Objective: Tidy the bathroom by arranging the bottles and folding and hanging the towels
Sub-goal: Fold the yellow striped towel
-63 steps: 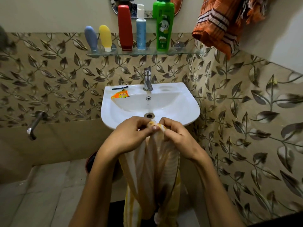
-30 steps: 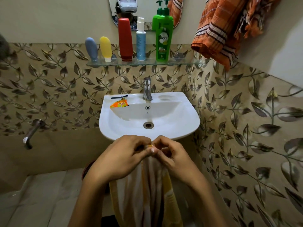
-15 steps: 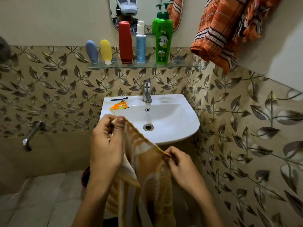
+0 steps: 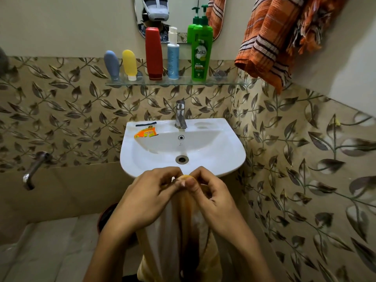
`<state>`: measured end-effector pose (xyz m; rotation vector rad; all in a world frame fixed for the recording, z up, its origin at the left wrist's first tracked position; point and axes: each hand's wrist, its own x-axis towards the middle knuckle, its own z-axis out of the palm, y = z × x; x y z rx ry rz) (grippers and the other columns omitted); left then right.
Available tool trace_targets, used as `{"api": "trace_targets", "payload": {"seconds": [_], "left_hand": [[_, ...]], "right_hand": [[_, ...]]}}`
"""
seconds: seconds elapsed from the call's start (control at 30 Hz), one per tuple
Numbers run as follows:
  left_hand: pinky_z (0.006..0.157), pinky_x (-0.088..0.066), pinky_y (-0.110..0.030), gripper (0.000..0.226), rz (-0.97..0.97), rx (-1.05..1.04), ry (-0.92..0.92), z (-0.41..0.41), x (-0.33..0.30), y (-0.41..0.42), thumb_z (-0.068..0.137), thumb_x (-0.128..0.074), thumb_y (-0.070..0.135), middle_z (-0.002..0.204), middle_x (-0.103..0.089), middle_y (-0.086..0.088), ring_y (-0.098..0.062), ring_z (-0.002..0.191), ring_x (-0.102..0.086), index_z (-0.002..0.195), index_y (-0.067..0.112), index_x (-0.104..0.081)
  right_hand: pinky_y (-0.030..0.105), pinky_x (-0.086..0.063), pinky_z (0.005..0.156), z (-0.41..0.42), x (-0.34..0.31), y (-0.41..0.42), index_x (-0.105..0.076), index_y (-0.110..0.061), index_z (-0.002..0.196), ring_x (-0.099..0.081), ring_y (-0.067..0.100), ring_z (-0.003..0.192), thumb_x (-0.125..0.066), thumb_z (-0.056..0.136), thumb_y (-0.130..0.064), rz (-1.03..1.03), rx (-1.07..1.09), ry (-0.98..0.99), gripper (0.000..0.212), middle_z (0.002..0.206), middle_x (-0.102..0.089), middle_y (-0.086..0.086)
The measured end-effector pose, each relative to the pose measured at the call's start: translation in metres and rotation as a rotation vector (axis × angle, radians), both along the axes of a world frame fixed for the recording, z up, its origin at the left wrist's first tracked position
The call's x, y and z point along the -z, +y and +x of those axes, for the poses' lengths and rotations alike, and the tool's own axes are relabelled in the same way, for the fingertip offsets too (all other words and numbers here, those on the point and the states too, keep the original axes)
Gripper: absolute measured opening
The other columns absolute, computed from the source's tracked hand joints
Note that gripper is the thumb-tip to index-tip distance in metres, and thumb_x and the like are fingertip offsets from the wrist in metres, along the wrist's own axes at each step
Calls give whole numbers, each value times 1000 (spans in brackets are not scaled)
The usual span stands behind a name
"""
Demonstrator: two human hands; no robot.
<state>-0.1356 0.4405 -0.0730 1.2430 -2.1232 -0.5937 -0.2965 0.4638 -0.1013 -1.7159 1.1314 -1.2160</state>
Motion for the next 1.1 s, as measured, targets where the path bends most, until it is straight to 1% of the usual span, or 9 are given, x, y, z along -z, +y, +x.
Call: {"api": "trace_targets", "payload": {"seconds": [0.1,0.23,0.4,0.6,0.77,0.87,0.97,1.03,1.1], "left_hand": [[60,-42,-26,20,-106,-60,189,-2,-4,1,84,-44,50,65,-56,14,-4,64,-52,72,37,-54],[48,-31,-20,21,-226,-182,472,-6,-13,1,89,-47,39,58,-48,10,-3,51,-41,75,25,-56],[53,-31,-29,24,-200,-375,661,-7,-9,-4,89,-53,38,61,-47,2,-13,57,-38,72,21,-58],[46,-27,-16,28,-228,-421,671,-11,-9,-4,93,-51,31,54,-46,9,-2,50,-35,67,22,-53],[54,-31,-29,7,-128,-573,614,2,-6,-11,89,-59,23,54,-36,4,-6,46,-34,96,26,-57],[52,-31,-29,43,75,-398,402,12,-2,-9,83,-64,31,48,-38,6,-6,44,-37,117,48,-44],[54,-38,-23,47,264,-103,140,14,-3,-3,80,-66,38,51,-50,12,-2,48,-46,116,58,-45],[77,-52,-27,37,369,50,101,7,-3,0,82,-63,38,77,-70,11,-6,74,-65,116,50,-53],[91,-50,-38,25,384,132,125,2,-4,2,86,-58,36,99,-72,5,-9,96,-66,109,31,-64]], "right_hand": [[52,-51,72,-6,3,-5,-57,-27,93,-65,24,82,-55,84,-61,74,-72,11,35,87,-63,3],[54,-44,69,-11,11,-7,-55,-11,89,-52,25,73,-55,86,-53,169,-74,74,42,85,-54,25],[28,-36,63,-11,23,-11,-45,-19,79,-43,10,67,-45,95,-16,107,166,308,16,77,-46,-4],[38,-49,73,0,20,-9,-52,-22,83,-56,16,80,-55,78,-3,136,519,338,20,91,-50,-7],[18,-47,66,-10,17,-8,-67,-22,84,-59,3,75,-61,85,-12,248,465,338,12,81,-63,-12],[28,-46,73,-7,12,-5,-65,-21,88,-60,10,83,-53,92,-18,232,338,367,12,87,-67,-6],[42,-43,70,1,4,1,-53,-18,83,-54,13,71,-47,96,-23,172,187,279,15,73,-59,-2],[45,-43,67,7,0,5,-49,-16,82,-51,18,67,-46,95,-27,124,124,194,18,70,-55,4],[45,-44,65,10,-3,6,-49,-14,81,-51,15,65,-48,92,-31,85,147,127,20,70,-55,5]]}}
